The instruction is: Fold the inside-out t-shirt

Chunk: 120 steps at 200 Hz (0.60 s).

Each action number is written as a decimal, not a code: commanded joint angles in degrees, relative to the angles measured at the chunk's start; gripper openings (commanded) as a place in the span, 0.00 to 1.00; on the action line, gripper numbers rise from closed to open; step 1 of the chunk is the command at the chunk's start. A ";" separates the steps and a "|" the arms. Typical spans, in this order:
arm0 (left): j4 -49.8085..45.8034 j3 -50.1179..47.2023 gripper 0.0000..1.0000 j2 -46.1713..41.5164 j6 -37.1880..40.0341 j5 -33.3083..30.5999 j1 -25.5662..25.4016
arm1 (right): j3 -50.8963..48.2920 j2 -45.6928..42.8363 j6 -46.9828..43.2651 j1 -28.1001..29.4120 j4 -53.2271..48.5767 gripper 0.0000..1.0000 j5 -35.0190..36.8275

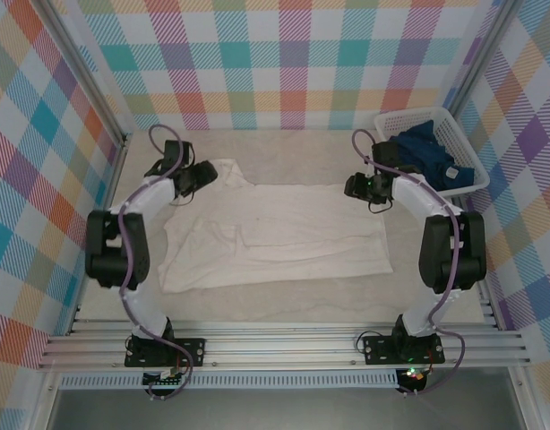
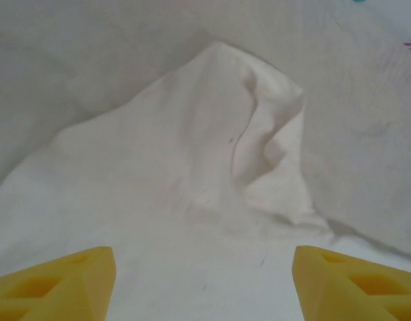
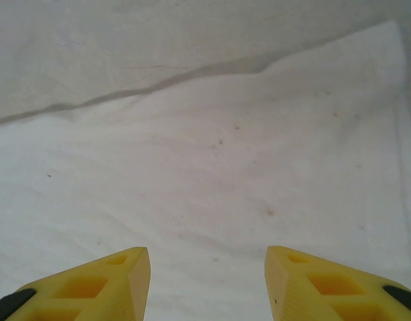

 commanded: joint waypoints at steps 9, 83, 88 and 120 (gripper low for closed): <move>-3.89 10.35 0.69 9.34 0.84 5.52 -2.37 | 1.39 1.60 1.00 0.96 1.80 0.49 -3.64; -9.12 27.83 0.66 26.72 1.10 9.20 -5.42 | -0.18 2.28 0.43 0.96 1.47 0.49 -4.06; -9.67 29.20 0.64 27.72 1.11 9.99 -5.52 | -0.36 2.32 0.39 0.97 1.47 0.49 -4.07; -8.48 35.17 0.59 31.11 1.88 13.55 -7.05 | -1.48 2.17 0.45 0.96 1.76 0.49 -4.17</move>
